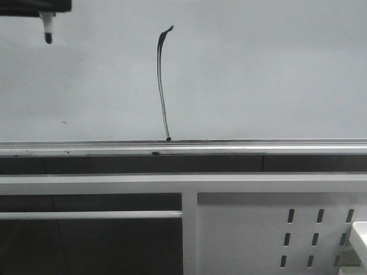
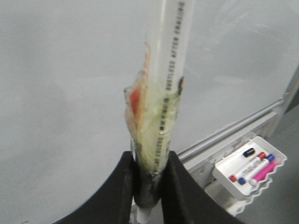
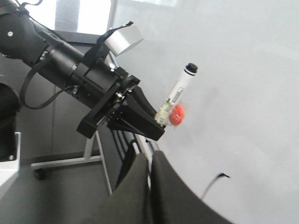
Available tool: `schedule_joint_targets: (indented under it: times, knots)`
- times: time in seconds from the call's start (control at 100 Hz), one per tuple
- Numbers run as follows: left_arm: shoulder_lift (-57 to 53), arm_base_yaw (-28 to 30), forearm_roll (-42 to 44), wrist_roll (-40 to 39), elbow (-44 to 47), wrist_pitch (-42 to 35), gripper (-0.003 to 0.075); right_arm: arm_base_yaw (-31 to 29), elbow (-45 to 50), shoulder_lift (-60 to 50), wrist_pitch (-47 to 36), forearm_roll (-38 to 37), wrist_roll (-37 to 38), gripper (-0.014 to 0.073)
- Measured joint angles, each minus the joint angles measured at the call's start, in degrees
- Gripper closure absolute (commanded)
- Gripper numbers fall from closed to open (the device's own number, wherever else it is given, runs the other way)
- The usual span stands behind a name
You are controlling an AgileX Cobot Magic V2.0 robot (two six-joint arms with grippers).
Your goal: Write number 1 on whiteboard
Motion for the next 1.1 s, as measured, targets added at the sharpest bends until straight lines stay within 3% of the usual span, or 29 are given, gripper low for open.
schedule_joint_targets:
  times: [0.26,0.47,1.1]
  knots:
    - [13.50,0.00,-1.78,-3.73,0.00,-11.63,0.0739,-7.69,12.35,-13.34,0.88,-1.60,1.93,0.0662]
    - [19.14,0.00,-1.86,-7.67,0.00,-18.55,0.0739,-8.83,16.23,-17.58,0.87,-1.70,4.82,0.0662]
    - [20.04,0.00,-1.76,-8.01,-0.83,-19.24,0.0740,-9.08,16.45,-17.58,-0.72,-1.70,6.88,0.0662]
